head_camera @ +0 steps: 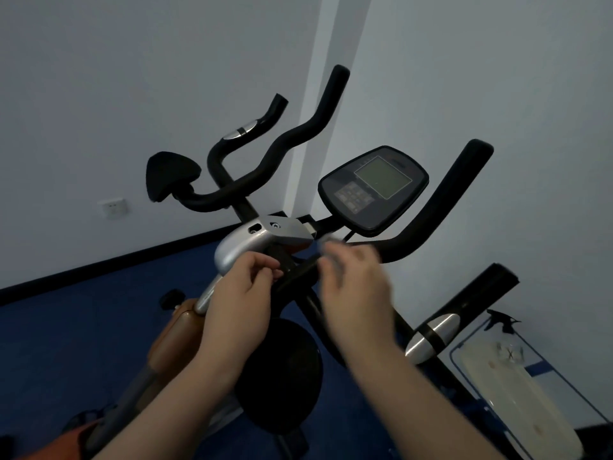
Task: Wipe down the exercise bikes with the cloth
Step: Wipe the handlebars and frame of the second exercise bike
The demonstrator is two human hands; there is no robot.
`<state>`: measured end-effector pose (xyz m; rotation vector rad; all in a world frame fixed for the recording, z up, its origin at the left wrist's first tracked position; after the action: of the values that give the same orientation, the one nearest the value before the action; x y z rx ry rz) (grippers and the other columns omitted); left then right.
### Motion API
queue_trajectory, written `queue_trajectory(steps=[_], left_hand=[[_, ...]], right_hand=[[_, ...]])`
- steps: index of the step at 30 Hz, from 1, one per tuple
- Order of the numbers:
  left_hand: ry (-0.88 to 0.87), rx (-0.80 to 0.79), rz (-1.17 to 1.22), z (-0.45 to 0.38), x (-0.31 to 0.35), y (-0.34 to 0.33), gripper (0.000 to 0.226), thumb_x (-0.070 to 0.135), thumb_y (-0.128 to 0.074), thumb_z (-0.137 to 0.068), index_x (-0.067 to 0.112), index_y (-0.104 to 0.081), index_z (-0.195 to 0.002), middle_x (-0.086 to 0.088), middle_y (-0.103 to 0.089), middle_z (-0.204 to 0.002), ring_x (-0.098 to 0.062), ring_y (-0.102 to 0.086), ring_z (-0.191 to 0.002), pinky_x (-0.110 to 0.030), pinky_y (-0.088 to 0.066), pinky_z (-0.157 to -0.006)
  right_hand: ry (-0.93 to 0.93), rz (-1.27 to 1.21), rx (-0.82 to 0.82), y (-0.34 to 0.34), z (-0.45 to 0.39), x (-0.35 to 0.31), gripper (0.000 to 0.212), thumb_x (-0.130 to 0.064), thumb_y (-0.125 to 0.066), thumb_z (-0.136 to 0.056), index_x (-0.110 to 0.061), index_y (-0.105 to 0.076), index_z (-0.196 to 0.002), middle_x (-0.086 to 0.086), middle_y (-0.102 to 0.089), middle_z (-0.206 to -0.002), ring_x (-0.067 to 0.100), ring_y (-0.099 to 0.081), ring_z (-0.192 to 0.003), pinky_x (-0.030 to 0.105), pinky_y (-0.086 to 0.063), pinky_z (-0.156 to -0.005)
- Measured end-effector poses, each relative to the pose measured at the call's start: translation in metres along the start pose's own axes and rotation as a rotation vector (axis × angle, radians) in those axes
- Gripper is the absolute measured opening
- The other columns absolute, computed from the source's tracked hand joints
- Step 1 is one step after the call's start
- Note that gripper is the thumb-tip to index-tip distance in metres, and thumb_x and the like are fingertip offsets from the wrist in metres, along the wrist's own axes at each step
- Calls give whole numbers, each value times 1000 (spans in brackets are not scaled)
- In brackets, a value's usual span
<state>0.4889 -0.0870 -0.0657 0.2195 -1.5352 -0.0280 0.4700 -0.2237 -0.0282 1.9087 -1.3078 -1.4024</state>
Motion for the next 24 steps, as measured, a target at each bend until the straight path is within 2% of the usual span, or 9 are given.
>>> queue_trajectory(steps=[3,4,8,11,14,16,19,21,24], left_hand=[[-21,-10,-16,0,1,1,23,20,-48,-94,35,-64,-87,20,-69,-87,6,-63,-81,-22,-45,-69],[-16,-8,-6,1,1,2,22,21,-48,-95,35,-64,-87,19,-70,-86,5,-63,-82,-23,-46,-71],[-5,-4,-8,3,-1,1,24,25,-47,-95,40,-62,-86,17,-71,-88,4,-64,-81,-26,-49,-73],[-18,-13,-20,3,0,2,21,24,-48,-95,38,-61,-88,16,-69,-86,6,-62,-76,-26,-48,-69],[-38,-27,-61,4,1,3,18,23,-48,-95,36,-60,-90,15,-67,-82,3,-61,-75,-26,-49,-65],[-50,-29,-86,6,2,3,18,25,-48,-95,39,-59,-91,12,-66,-79,5,-60,-75,-25,-49,-63],[-73,-51,-125,8,5,2,16,27,-48,-95,40,-58,-92,21,-65,-84,11,-59,-76,-23,-45,-61],[-86,-61,-151,8,7,2,15,27,-49,-95,38,-58,-93,24,-64,-83,13,-58,-76,-22,-43,-61],[-113,-81,-212,10,10,2,15,25,-49,-95,37,-58,-94,14,-63,-77,14,-57,-76,-22,-41,-60]], right_hand=[[135,-72,-252,-7,1,-10,23,-29,-57,-92,-30,-66,-113,-5,-55,-101,13,-58,-86,20,-45,-71],[123,-73,-250,1,-9,-4,22,-29,-59,-91,-32,-68,-111,-7,-55,-101,10,-56,-86,18,-42,-71],[-42,-28,82,21,-29,20,23,-28,-57,-93,-28,-67,-114,-7,-54,-105,-6,-40,-73,2,-31,-61],[111,-101,-118,-11,7,-2,27,-25,-59,-92,-28,-65,-118,-7,-55,-108,-2,-48,-81,7,-39,-71],[231,-186,-392,0,0,1,28,-26,-66,-87,-30,-68,-115,-11,-59,-104,4,-57,-93,24,-49,-85],[227,-137,-387,19,-18,17,25,-27,-68,-85,-33,-70,-109,-13,-61,-104,4,-56,-94,30,-49,-85],[147,-95,-231,19,-2,23,26,-28,-67,-85,-33,-67,-110,-14,-62,-111,4,-57,-97,29,-49,-85],[172,-116,-250,9,25,15,22,-27,-65,-87,-29,-67,-109,-15,-65,-111,3,-59,-99,25,-50,-84],[268,-16,-358,27,45,29,16,-33,-59,-87,-35,-69,-100,-21,-67,-104,-2,-62,-96,20,-49,-78]])
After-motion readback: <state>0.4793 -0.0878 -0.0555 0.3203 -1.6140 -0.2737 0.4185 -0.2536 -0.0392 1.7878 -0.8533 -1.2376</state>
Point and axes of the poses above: each hand's wrist, its own z-axis away from the middle knuckle, its own y-axis out of the back of the hand, x = y × z, the point moved 1 cm from there along -z, towards the middle knuckle
